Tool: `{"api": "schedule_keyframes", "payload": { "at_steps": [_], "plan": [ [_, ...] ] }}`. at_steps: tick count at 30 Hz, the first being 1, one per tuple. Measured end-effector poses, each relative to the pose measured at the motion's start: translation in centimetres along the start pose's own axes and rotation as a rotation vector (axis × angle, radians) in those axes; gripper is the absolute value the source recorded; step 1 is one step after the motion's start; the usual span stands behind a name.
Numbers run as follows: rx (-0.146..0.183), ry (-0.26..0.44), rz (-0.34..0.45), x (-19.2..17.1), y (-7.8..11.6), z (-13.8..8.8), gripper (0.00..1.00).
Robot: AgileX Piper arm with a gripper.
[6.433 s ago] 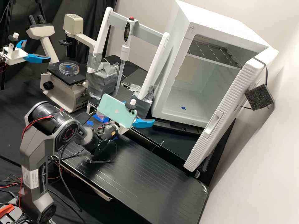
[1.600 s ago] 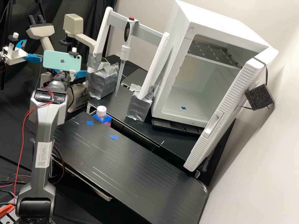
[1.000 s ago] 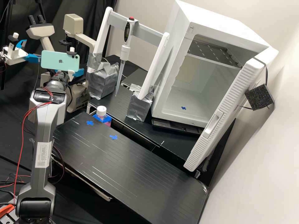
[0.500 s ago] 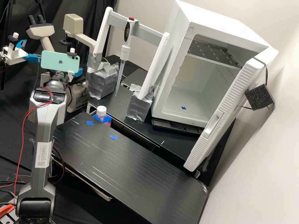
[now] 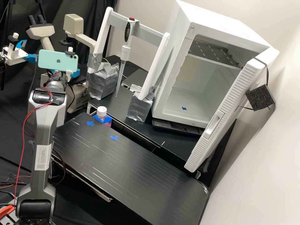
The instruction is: Move the petri dish to the bench
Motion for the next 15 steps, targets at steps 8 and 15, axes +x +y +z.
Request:
{"api": "schedule_keyframes", "payload": {
  "at_steps": [8, 15],
  "plan": [
    [0.021, 0.017, -0.013, -3.0, 0.6, -0.8, 0.00],
    [0.026, 0.043, 0.018, -4.8, 1.3, -1.3, 0.00]
  ]
}}
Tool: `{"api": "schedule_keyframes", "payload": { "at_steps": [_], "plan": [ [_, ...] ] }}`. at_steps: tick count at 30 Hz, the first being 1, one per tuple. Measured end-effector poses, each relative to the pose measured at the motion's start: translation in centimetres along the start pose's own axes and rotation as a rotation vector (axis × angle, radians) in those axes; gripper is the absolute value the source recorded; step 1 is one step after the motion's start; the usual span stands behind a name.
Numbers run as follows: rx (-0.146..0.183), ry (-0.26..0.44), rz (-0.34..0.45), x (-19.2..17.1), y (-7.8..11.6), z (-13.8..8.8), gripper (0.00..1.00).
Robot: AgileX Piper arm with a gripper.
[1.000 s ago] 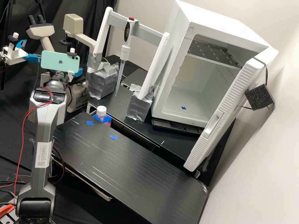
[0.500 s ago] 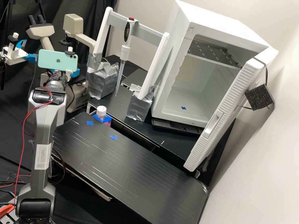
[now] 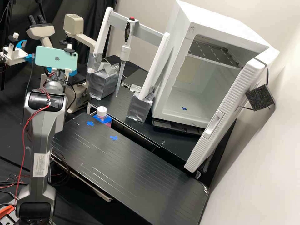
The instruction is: Move the petri dish to the bench
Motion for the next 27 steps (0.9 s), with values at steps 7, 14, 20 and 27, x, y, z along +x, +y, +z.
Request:
{"api": "schedule_keyframes", "payload": {
  "at_steps": [7, 14, 20, 27],
  "plan": [
    [-0.079, 0.025, 0.028, -3.4, -0.3, 0.0, 0.00],
    [-0.141, 0.087, 0.080, -8.6, -0.9, -0.7, 0.00],
    [-0.161, 0.133, 0.106, -12.3, -1.8, -0.8, 0.00],
    [-0.176, 0.138, 0.108, -13.7, -2.3, -0.4, 0.00]
  ]
}}
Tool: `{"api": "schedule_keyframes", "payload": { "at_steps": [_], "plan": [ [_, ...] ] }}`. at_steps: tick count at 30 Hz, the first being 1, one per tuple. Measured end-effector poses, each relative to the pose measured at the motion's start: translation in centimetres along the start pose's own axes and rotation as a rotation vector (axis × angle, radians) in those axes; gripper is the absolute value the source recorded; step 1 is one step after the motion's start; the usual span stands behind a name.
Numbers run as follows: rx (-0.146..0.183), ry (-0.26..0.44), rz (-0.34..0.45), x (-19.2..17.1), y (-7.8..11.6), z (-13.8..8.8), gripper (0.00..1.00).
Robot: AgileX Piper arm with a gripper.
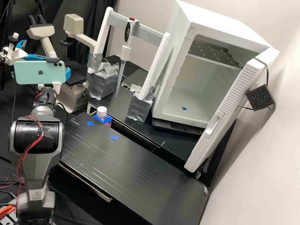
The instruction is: Move the petri dish to the bench
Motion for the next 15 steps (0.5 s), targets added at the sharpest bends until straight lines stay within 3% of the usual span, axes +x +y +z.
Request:
{"api": "schedule_keyframes", "payload": {
  "at_steps": [6, 11, 15],
  "plan": [
    [0.000, -0.002, 0.052, -6.1, -1.0, 1.9, 0.00],
    [0.007, -0.026, 0.104, -8.6, -0.9, 3.2, 0.00],
    [0.035, -0.063, 0.134, -10.1, -0.8, 4.5, 0.00]
  ]
}}
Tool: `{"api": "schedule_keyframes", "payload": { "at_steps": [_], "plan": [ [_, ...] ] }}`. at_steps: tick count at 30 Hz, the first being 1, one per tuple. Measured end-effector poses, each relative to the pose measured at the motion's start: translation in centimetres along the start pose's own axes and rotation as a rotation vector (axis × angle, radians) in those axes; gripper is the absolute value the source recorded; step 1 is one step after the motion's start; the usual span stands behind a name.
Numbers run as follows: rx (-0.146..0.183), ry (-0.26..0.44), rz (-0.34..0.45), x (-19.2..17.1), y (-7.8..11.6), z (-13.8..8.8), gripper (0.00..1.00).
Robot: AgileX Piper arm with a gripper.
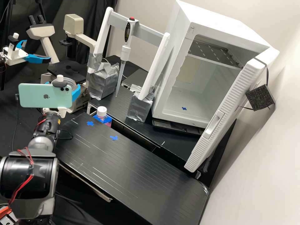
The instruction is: Move the petri dish to the bench
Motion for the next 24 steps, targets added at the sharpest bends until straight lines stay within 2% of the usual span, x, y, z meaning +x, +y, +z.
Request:
{"api": "schedule_keyframes", "payload": {
  "at_steps": [5, 6, 9, 11, 14, 15, 19, 24],
  "plan": [
    [0.019, -0.050, 0.025, -2.0, 0.3, 2.2, 0.00],
    [0.014, -0.068, 0.042, -2.4, 0.6, 2.7, 0.00],
    [0.036, -0.109, 0.090, -3.9, 1.2, 4.2, 0.00],
    [0.064, -0.134, 0.142, -4.8, 1.8, 5.0, 0.00],
    [0.083, -0.136, 0.191, -6.0, 2.4, 5.6, 0.00],
    [0.072, -0.142, 0.203, -6.4, 2.6, 5.9, 0.00],
    [0.089, -0.137, 0.262, -7.8, 3.0, 6.5, 0.00],
    [0.044, -0.174, 0.263, -8.8, 3.0, 7.7, 0.00]
  ]
}}
